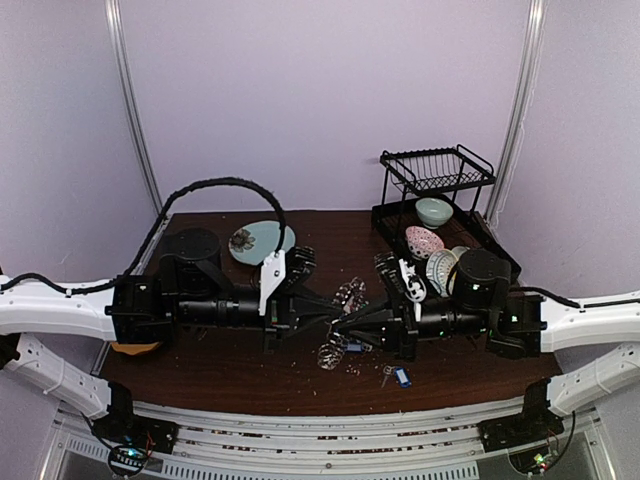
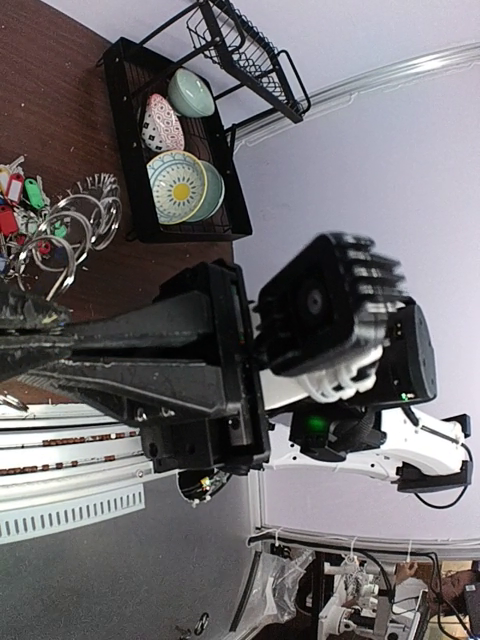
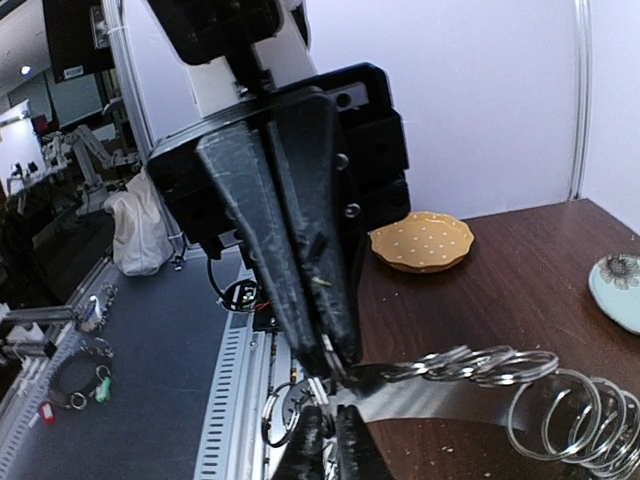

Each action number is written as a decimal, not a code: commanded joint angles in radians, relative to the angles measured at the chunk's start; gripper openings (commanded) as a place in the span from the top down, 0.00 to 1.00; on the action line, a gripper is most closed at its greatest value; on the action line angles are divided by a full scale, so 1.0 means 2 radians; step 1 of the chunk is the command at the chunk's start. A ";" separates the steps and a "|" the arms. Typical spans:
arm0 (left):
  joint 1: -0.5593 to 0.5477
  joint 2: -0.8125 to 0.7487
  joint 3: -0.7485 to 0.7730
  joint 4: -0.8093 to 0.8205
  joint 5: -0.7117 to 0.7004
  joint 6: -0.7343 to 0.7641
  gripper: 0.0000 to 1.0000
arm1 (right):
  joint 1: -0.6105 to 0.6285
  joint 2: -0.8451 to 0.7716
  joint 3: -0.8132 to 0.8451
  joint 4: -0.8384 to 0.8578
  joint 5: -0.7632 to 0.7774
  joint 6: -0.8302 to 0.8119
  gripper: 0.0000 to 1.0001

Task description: Put the keys on the keyring

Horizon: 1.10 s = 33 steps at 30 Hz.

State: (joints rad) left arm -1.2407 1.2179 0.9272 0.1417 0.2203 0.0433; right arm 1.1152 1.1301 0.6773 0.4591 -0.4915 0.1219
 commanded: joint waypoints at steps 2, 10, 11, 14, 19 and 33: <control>-0.002 -0.006 0.006 0.041 0.000 0.001 1.00 | 0.002 -0.005 0.005 0.003 -0.001 -0.004 1.00; -0.002 -0.004 0.005 0.009 -0.087 -0.040 1.00 | 0.002 -0.052 0.015 -0.046 0.036 -0.044 1.00; -0.002 -0.004 0.005 0.003 -0.086 -0.044 0.98 | 0.002 -0.055 0.023 -0.060 0.044 -0.052 1.00; -0.002 -0.013 0.002 -0.009 -0.068 -0.046 0.65 | 0.002 -0.053 0.051 -0.119 0.078 -0.080 1.00; -0.002 -0.049 -0.002 -0.027 -0.059 -0.026 0.54 | 0.002 -0.038 0.103 -0.218 0.150 -0.131 1.00; -0.002 0.000 0.047 -0.072 -0.083 0.030 0.70 | 0.023 -0.026 0.142 -0.238 0.131 -0.201 1.00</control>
State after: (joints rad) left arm -1.2438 1.2110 0.9958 -0.0338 0.0826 0.0605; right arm 1.1511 1.0958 0.9501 -0.0803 -0.1848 -0.2600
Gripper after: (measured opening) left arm 0.305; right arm 0.009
